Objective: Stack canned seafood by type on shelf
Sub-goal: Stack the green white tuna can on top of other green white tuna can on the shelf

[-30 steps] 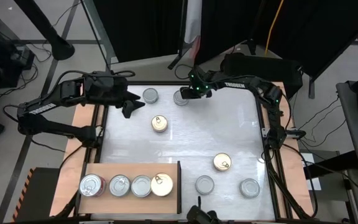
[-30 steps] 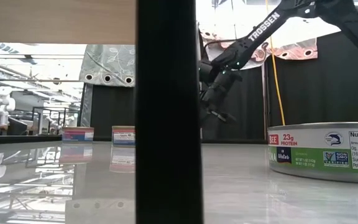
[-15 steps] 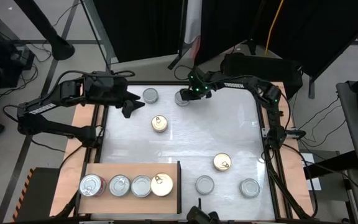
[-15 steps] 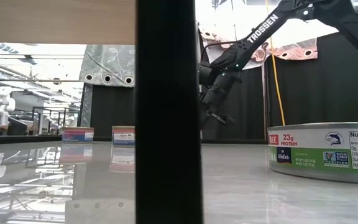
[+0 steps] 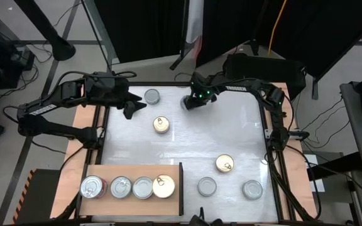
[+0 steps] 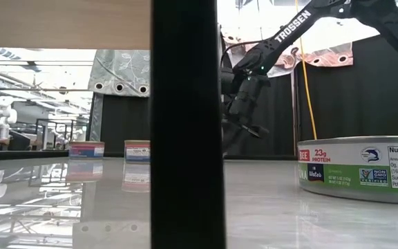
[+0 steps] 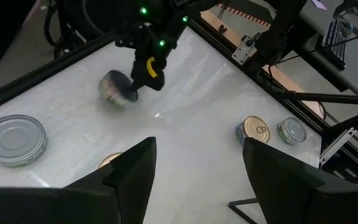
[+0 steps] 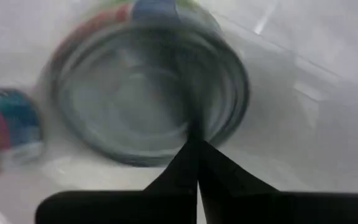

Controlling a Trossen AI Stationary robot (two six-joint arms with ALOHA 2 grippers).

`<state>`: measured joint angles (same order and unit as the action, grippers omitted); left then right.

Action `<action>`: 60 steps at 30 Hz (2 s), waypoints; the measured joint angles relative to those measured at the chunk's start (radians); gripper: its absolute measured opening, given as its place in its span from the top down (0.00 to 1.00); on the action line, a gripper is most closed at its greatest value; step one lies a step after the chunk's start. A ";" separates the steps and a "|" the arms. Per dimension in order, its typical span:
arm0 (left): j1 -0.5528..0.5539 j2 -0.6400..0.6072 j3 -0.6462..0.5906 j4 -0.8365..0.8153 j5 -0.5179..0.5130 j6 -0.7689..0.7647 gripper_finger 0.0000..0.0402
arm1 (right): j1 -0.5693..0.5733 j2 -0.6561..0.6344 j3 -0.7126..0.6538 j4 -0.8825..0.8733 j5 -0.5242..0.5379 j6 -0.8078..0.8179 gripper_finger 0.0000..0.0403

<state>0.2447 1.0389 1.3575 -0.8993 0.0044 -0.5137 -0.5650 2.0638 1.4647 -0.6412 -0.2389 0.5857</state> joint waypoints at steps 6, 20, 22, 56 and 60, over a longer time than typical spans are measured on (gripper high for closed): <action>0.000 0.000 0.000 0.000 0.000 0.022 0.40 | 0.013 0.004 -0.006 -0.082 0.041 -0.031 1.00; 0.005 0.031 0.000 0.002 -0.078 -0.002 0.40 | -0.012 -0.239 -0.017 -0.230 0.028 -0.337 0.98; 0.013 0.062 0.000 0.006 -0.104 -0.002 0.40 | -0.012 -0.302 -0.017 -0.251 0.027 -0.400 0.95; 0.094 0.969 0.207 0.479 -0.175 -0.134 0.03 | 0.039 -0.762 -0.016 -0.387 0.161 -0.132 0.60; 0.097 1.017 0.226 0.465 -0.208 -0.135 0.03 | 0.039 -0.763 -0.016 -0.387 0.160 -0.140 0.59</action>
<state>0.3412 2.0556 1.5840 -0.4339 -0.2040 -0.6489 -0.5262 1.3010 1.4487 -1.0278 -0.0792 0.4459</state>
